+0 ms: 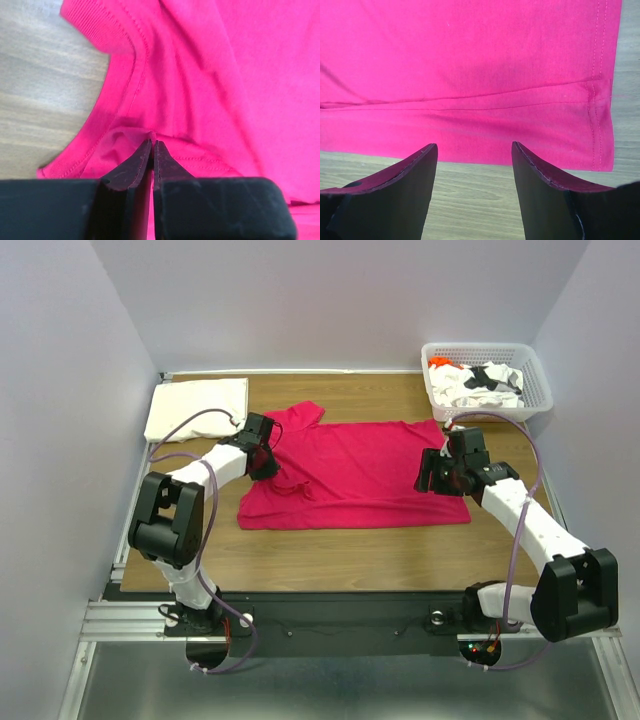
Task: Fold and stack the t-shirts
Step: Flatten the tshirt out
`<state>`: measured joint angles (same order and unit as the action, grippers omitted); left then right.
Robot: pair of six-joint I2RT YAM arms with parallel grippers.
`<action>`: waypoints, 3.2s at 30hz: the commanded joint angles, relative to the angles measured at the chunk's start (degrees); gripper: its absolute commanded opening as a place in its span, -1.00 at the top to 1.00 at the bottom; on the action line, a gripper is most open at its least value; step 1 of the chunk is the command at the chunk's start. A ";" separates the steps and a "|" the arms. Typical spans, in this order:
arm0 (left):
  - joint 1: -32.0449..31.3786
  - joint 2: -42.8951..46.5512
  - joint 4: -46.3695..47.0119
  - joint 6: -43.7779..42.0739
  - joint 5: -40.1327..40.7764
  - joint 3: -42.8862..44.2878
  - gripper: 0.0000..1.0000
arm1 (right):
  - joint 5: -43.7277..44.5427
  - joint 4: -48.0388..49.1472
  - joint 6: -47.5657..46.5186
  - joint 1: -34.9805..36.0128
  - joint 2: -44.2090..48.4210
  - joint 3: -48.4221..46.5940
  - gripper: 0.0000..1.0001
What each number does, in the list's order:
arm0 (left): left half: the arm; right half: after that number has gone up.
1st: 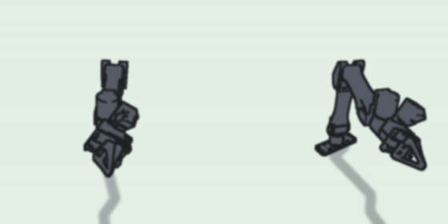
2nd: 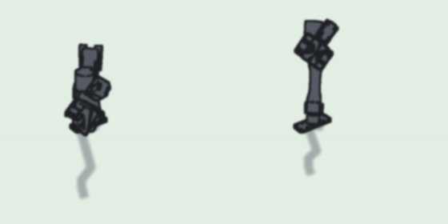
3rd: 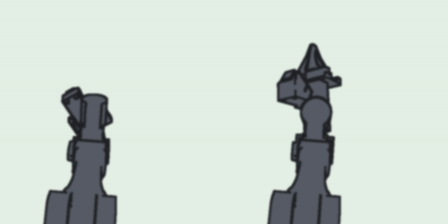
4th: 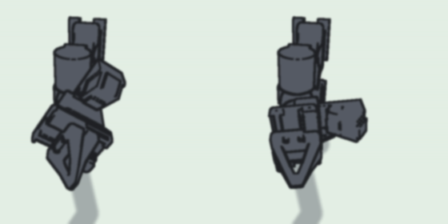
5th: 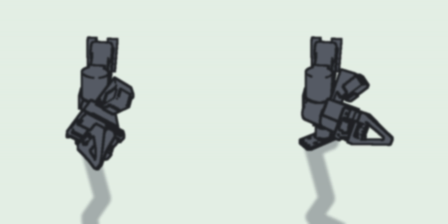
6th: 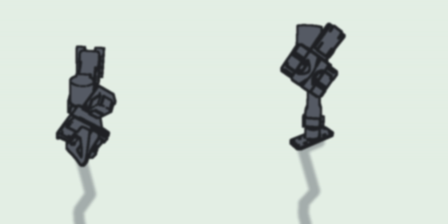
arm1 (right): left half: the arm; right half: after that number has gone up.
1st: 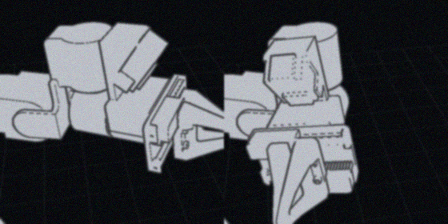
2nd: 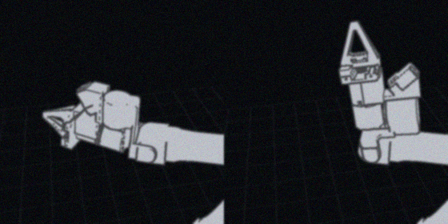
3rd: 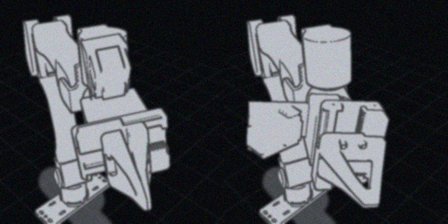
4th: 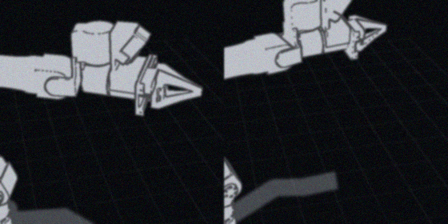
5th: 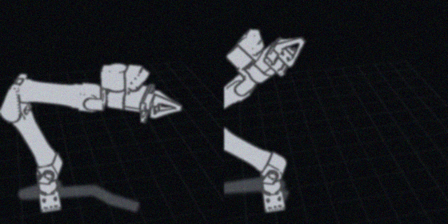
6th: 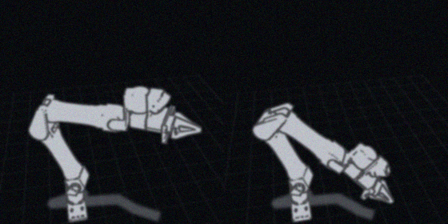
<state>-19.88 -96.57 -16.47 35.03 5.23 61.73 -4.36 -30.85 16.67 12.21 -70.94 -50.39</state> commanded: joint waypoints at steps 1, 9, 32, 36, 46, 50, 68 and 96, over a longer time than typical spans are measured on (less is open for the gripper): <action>-0.16 -1.42 -1.11 -0.75 1.36 3.13 0.75 | 0.23 1.93 -0.41 0.27 1.68 1.00 -0.34; 1.59 -2.83 -0.23 0.39 -0.31 4.62 0.82 | 0.76 1.94 -0.41 0.19 2.21 2.14 -0.34; 6.17 -4.32 4.69 9.71 -8.75 2.43 0.61 | 7.78 1.14 5.57 0.19 1.06 5.39 -0.32; 7.31 -3.97 6.18 11.73 -11.30 1.90 0.53 | 8.84 0.79 6.10 0.27 0.36 5.39 -0.32; 7.93 1.73 6.36 11.47 -11.04 1.02 -0.41 | 7.79 0.70 5.92 0.19 -0.61 4.25 -0.32; 7.84 8.31 4.00 9.10 -6.83 -0.65 -0.58 | 2.98 1.14 4.96 0.27 -1.83 3.28 -0.25; -1.13 13.61 -3.83 1.18 3.46 -16.38 -0.25 | -0.12 6.42 9.34 -0.60 -13.26 4.51 -0.08; 2.83 26.53 -11.41 -0.74 6.63 -12.88 -0.92 | -1.19 -7.30 12.43 -7.30 -0.51 0.31 -0.18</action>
<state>-16.64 -70.54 -30.30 38.35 8.80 41.67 -9.80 -38.85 34.20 1.34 -70.98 -40.93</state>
